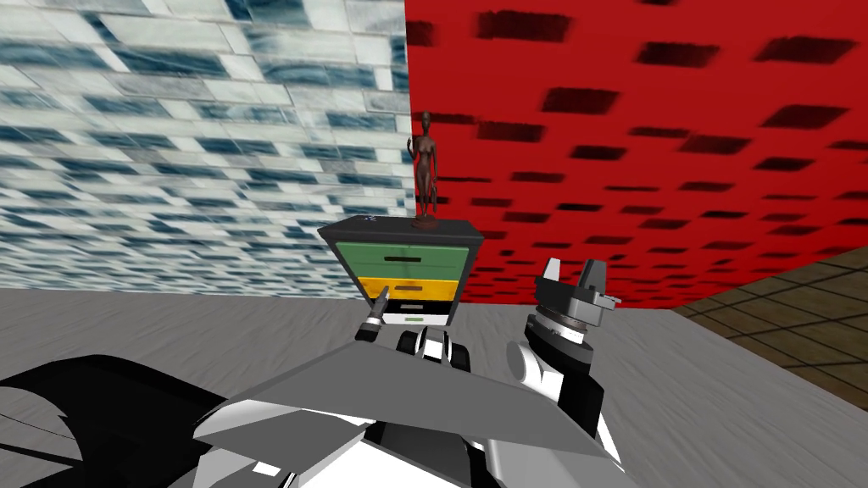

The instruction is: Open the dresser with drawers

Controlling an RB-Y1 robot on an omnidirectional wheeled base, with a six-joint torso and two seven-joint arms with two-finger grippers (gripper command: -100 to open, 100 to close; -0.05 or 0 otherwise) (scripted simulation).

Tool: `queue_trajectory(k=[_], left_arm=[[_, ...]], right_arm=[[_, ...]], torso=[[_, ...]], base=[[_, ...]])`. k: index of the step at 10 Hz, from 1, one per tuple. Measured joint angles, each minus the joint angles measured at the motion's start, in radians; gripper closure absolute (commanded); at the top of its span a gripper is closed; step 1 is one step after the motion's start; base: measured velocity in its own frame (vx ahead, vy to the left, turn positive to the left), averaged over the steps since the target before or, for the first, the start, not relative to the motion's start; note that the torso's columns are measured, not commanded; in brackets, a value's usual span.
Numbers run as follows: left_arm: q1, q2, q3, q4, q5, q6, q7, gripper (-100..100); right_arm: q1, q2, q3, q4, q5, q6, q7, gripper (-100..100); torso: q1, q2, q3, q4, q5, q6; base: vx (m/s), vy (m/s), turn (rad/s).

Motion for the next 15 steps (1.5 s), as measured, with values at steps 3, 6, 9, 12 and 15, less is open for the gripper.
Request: queue_trajectory(k=[3,6,9,12,15], left_arm=[[-0.017,-0.003,0.007,0.079,0.003,-0.034,-0.002,-100],[-0.023,-0.007,0.01,0.118,0.004,-0.054,-0.004,-100],[-0.04,0.054,-0.001,0.132,0.002,-0.055,0.048,-100],[-0.035,0.059,-0.004,0.121,0.002,-0.051,0.059,100],[-0.033,0.012,0.003,0.106,0.003,-0.067,0.016,100]], right_arm=[[0.0,0.0,0.0,0.0,0.0,0.0,0.0,0],[0.0,0.0,0.0,0.0,0.0,0.0,0.0,0],[0.0,0.0,0.0,0.0,0.0,0.0,0.0,0],[0.0,0.0,0.0,0.0,0.0,0.0,0.0,0],[0.0,0.0,0.0,0.0,0.0,0.0,0.0,0]], torso=[[-0.001,-0.001,-0.001,0.0,0.0,0.0],[0.002,0.001,0.001,0.0,0.0,0.0],[-0.003,-0.002,-0.002,-0.001,-0.001,0.0],[0.006,0.006,0.004,0.001,0.002,0.001],[0.006,-0.008,-0.004,-0.005,0.003,-0.003]], base=[[0.046,-0.08,0.013],[0.034,-0.048,0.052],[0.093,-0.096,0.13],[-0.024,0.032,-0.111],[-0.109,0.023,-0.053]])
